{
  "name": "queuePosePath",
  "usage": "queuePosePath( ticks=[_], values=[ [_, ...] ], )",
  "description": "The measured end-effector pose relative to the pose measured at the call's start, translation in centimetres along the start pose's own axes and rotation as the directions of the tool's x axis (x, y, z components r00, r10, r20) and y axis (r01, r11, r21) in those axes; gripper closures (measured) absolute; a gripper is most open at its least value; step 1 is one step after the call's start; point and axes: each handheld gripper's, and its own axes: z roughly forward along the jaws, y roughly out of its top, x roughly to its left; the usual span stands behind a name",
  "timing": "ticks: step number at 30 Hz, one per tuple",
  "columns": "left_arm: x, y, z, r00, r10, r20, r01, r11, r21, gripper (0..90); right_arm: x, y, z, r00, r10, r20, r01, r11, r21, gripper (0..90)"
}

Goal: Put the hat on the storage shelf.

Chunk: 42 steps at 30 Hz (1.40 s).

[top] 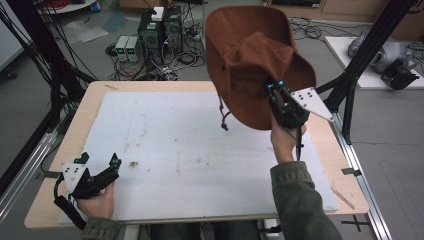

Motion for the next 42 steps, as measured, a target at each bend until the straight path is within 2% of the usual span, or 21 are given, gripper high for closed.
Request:
queuePosePath(
  ticks=[3,4,5,10,16,17,26,37,42],
  values=[
    [-0.2,0.0,0.1,0.9999,0.001,0.011,-0.001,1.0,0.005,9.5,-1.9,2.0,0.6,0.9977,-0.018,0.065,0.02,1.0,-0.018,87.9],
    [-0.2,0.0,0.1,0.9999,0.001,0.011,-0.001,1.0,0.005,9.5,-1.9,2.0,0.6,0.9977,-0.018,0.065,0.02,1.0,-0.018,87.9],
    [-0.3,0.0,0.0,0.9998,-0.004,0.02,0.004,1.0,0.002,9.5,-2.9,2.7,0.8,0.9955,-0.021,0.093,0.023,0.999,-0.026,87.8],
    [-0.5,0.1,-0.1,0.9997,-0.001,0.026,0.001,1.0,-0.002,9.5,-4.6,3.2,1.7,0.9872,-0.024,0.158,0.026,1.0,-0.012,87.7],
    [-0.6,0.0,0.1,0.9994,0.011,0.034,-0.011,0.9999,0.007,9.5,-6.7,3.5,3.4,0.9708,-0.048,0.235,0.047,0.999,0.01,87.6],
    [-0.6,-0.1,0.1,0.9994,0.01,0.035,-0.01,0.9999,0.006,9.5,-6.9,3.6,3.6,0.9679,-0.039,0.248,0.035,0.999,0.018,87.6],
    [-0.7,-0.1,0.3,0.9991,0.008,0.043,-0.009,0.9999,0.012,9.5,-7.5,3.3,5.1,0.9523,-0.059,0.299,0.044,0.998,0.054,87.4],
    [-0.8,-0.2,0.2,0.999,0.004,0.045,-0.005,0.9999,0.014,9.5,-7.8,-0.1,5.6,0.9449,-0.054,0.323,0.021,0.994,0.104,87.4],
    [-0.8,-0.2,0.3,0.9989,0.003,0.046,-0.004,0.9999,0.017,9.5,-7.8,-1.1,5.6,0.9432,-0.071,0.325,0.034,0.992,0.119,87.0]
  ],
)
